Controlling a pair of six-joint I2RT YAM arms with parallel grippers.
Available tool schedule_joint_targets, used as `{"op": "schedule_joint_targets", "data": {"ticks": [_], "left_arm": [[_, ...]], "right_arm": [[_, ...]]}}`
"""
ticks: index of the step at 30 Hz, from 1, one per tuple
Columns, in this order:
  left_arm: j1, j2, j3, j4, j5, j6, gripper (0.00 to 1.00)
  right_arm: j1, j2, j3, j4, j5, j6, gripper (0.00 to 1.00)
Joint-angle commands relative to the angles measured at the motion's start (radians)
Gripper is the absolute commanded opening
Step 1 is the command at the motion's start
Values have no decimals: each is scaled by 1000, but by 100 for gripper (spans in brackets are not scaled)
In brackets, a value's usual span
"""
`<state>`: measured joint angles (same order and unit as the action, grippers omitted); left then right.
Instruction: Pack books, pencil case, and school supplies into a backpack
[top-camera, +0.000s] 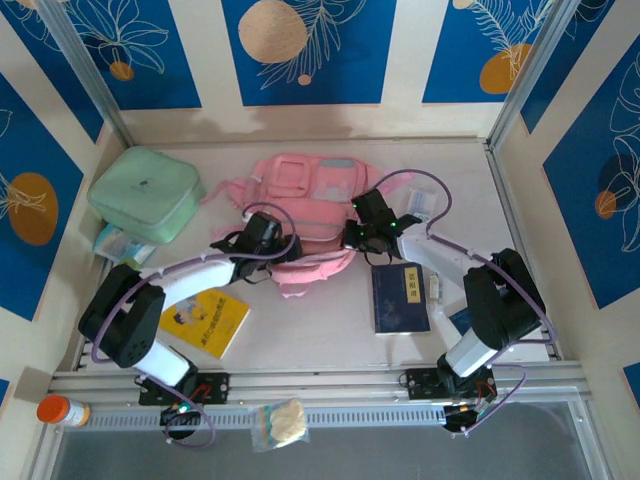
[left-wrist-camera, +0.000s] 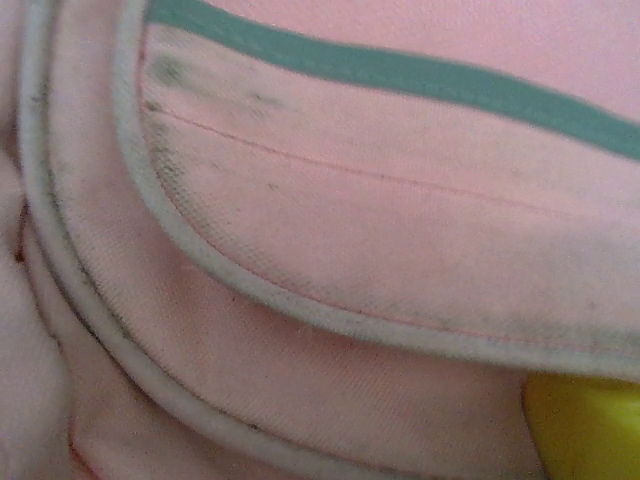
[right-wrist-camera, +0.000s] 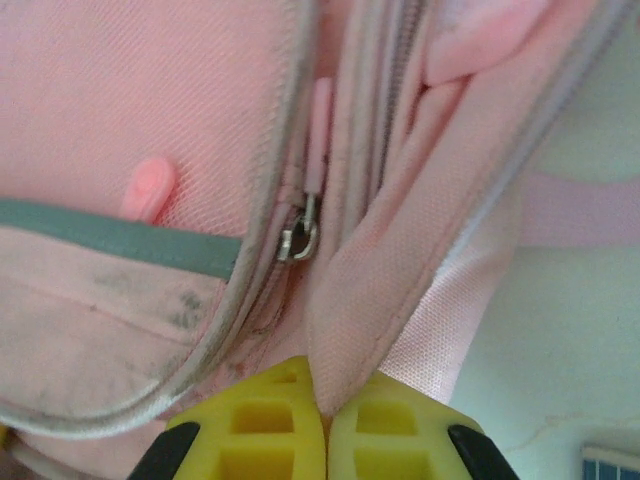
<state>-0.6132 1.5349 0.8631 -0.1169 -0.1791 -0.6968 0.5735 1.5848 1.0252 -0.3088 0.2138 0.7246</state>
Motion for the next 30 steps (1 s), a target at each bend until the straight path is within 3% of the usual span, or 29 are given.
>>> {"op": "schedule_joint_targets", "data": {"ticks": [1,5,7,9,12,15,22,24,30], "left_arm": [[27,17,75,31,-14,95,100],[78,10,69,-9,-19,96,100],[98,-14,65,-42,-14,94,99],[106,-52,65,-77,-1,112,99],[105,-134,53,-123,21,133,99],[104,-216,-1,-121,79,110,99],[18,-325,-129,-79,217,-33,99],[-34,-344,-153,-76,212,-77,99],[-187,-365,-230,-13,126,-182,99]], "right_arm": [[106,-23,-21,37,-91,66,0],[171,62,30,77,-55,120,0],[183,114,86,35,-47,120,7],[192,122,110,8,-44,119,17],[194,43,68,1,-24,111,43],[161,-40,23,-20,-51,91,55],[-82,-90,-20,-110,-202,22,59],[-160,-68,-13,-100,-268,2,59],[-305,88,85,-89,-300,-46,58]]}}
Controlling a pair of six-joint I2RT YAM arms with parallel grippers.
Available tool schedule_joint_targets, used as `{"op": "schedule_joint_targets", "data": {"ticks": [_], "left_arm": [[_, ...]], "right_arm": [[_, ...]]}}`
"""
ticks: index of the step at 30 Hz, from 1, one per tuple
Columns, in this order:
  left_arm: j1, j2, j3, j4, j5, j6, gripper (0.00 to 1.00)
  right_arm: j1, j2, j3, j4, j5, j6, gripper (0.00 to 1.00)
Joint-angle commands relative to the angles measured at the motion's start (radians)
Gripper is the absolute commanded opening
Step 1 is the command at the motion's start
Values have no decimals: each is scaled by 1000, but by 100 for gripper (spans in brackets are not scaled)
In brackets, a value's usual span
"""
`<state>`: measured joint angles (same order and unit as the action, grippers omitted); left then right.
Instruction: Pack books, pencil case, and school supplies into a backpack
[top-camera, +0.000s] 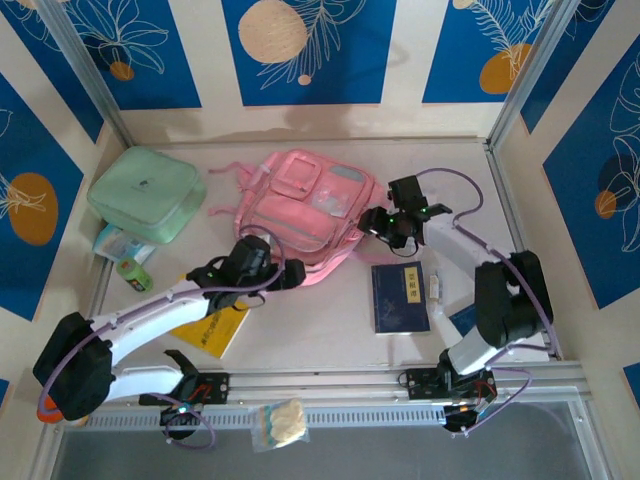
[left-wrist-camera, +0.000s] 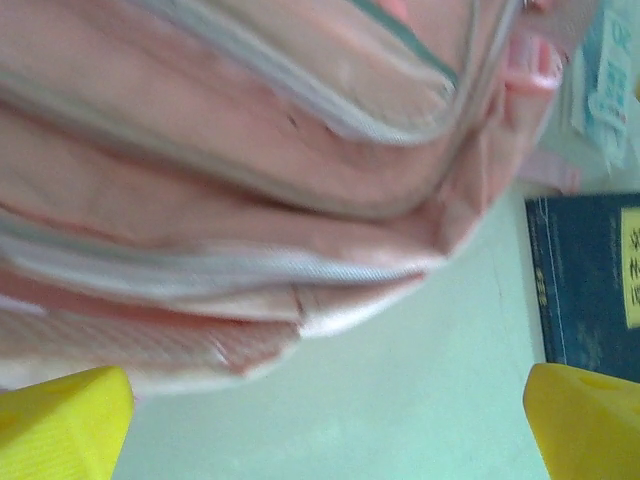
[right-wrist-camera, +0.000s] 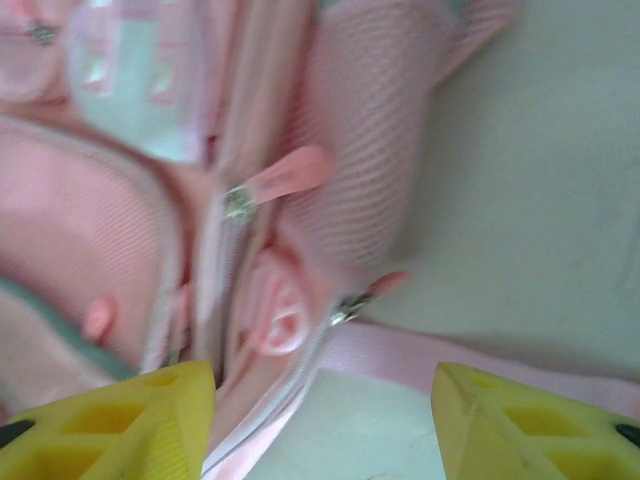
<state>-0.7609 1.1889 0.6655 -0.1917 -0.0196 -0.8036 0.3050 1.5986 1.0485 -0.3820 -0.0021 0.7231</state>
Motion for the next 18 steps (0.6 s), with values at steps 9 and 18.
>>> {"op": "schedule_joint_targets", "data": {"ticks": [9,18], "left_arm": [[-32,150,-38,202,-68,-69,99],[111,276,17,263,-34,37,99]], "right_arm": [[-81,332,271,13,-143,-95,43],[-76,300,303,14,-204,-110,4]]}}
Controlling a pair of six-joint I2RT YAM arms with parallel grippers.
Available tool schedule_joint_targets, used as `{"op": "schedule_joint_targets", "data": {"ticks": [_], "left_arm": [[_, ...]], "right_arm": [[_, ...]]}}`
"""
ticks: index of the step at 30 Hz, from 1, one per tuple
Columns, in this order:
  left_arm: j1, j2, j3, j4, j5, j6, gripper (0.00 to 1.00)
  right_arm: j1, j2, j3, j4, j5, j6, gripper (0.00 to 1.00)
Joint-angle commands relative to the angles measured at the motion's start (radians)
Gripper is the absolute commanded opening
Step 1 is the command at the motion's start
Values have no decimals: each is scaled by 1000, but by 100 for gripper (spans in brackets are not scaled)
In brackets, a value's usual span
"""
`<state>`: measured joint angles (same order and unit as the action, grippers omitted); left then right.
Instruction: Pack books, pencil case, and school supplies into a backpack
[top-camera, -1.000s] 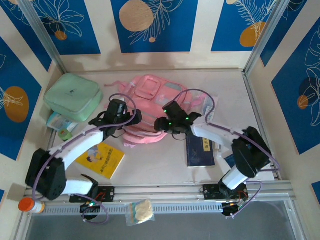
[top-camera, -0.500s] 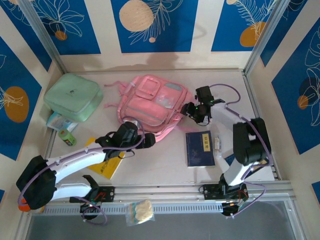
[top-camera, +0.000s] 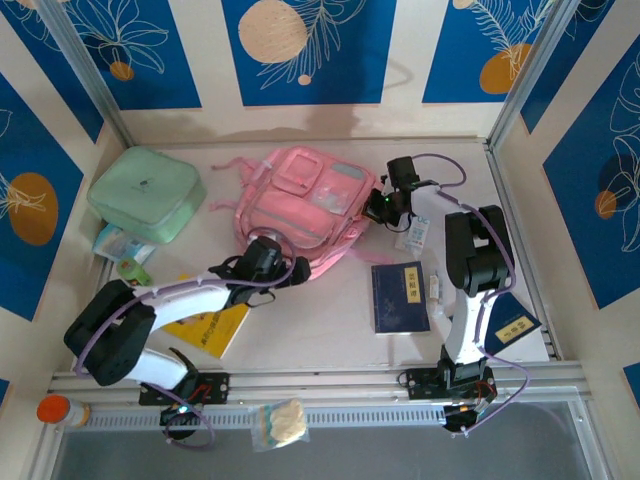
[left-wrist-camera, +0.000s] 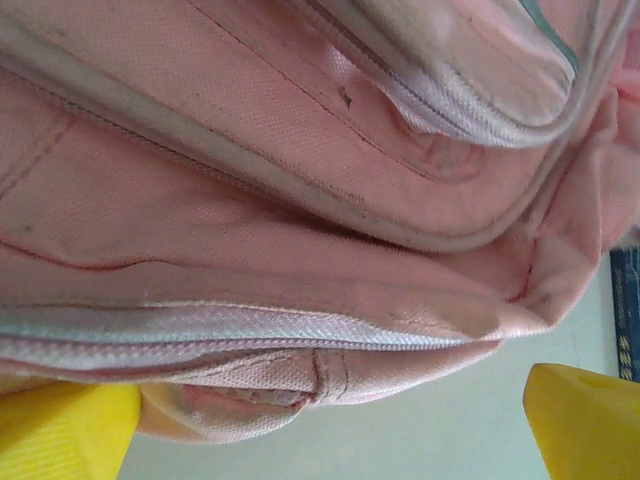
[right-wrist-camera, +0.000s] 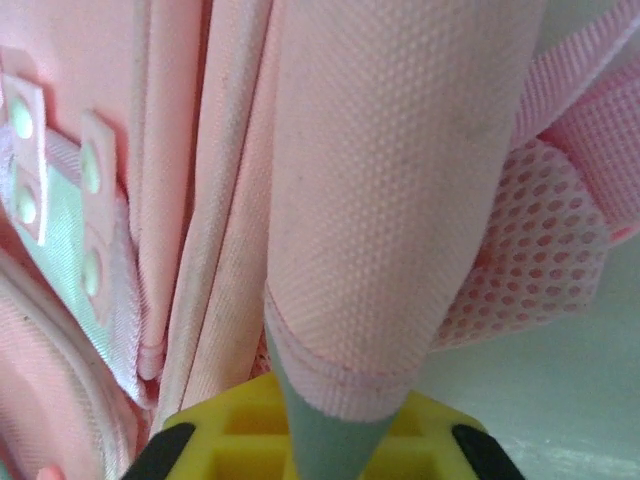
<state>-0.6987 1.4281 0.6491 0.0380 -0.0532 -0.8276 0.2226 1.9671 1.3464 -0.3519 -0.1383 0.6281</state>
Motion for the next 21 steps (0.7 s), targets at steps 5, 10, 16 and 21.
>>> {"op": "schedule_joint_targets", "data": {"ticks": [5,10,16,21], "left_arm": [[171,81,88,66,4,131,99],[281,131,184,33,30,201,99],[328,104,248,-22,58,298,100],[360,21,322,-210,23,372,99]], "right_arm": [[30,-262,-125,3,-97,11,0],[102,-382,-242,15,-73,92,0],[156,-436,-345,56,88,232,0],[156,-469,-415,129,118,420,0]]}}
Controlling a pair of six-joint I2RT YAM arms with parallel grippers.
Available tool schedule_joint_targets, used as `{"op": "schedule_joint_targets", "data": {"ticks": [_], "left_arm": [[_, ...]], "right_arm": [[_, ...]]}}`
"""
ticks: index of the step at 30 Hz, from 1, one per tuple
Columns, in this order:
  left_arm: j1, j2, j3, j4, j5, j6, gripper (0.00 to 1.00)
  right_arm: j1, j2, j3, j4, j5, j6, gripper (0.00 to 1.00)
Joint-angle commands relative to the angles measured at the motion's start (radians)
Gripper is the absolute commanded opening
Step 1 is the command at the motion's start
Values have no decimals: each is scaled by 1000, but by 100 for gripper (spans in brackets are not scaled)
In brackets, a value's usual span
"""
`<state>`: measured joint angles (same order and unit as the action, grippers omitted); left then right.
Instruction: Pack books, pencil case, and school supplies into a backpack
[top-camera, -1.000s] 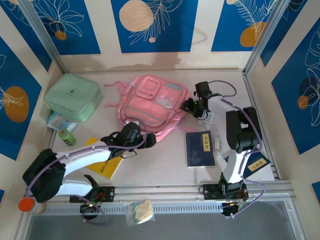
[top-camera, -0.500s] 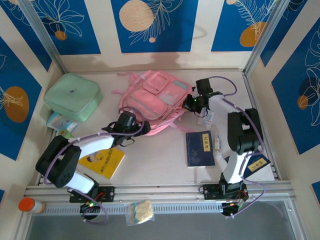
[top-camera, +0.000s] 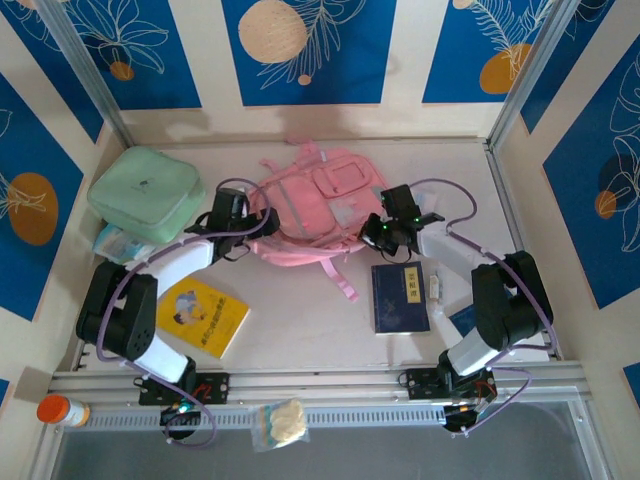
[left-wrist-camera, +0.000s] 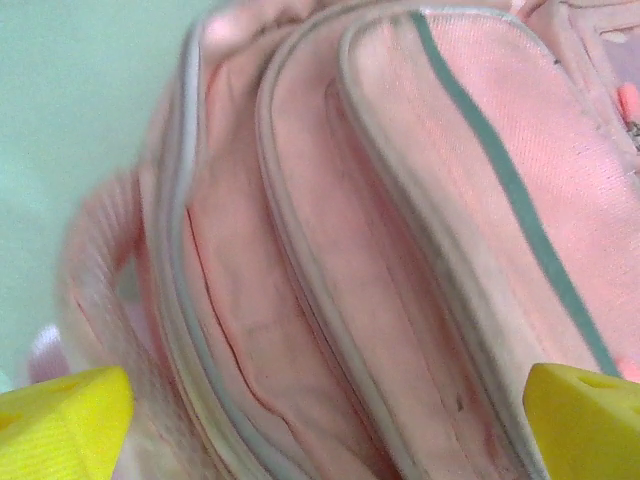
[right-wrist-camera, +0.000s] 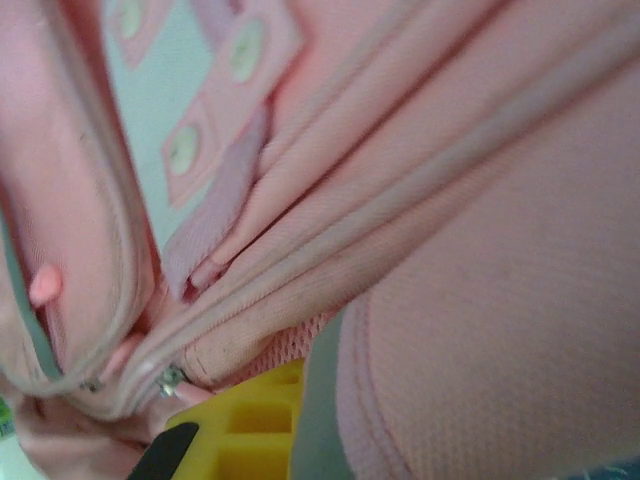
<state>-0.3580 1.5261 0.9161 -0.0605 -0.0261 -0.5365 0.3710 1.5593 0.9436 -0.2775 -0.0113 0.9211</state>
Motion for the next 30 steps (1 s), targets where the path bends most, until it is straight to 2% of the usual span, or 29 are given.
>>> {"op": "schedule_joint_targets", "data": {"ticks": [1,5,7,13,15,17,23,27,30], "left_arm": [[19,-104,58,-136,-1,87,99],[-2,-237,2,-172,77,63,100],[-36,-309,-47,-154,122,47,95],[-266,-477,-150,-148,72,-8,85],[-340,-498,-188,-94,104,-33,80],[-405,-487,-204,-48,151,-43,77],[-602,-342,-191,50,-8,-41,73],[-677,-191,-124,99,-121,-11,69],[-703,-66,-52,110,-167,-23,66]], "right_arm": [[15,-70,-12,55,6,150,0],[52,-104,-13,49,62,213,0],[70,-114,-9,41,74,231,0],[77,-139,-1,73,14,263,0],[84,-148,6,83,9,259,0],[85,-153,22,60,18,262,0],[86,-155,42,52,13,286,0],[88,-148,55,45,4,293,0],[88,-144,62,46,-5,285,0]]}}
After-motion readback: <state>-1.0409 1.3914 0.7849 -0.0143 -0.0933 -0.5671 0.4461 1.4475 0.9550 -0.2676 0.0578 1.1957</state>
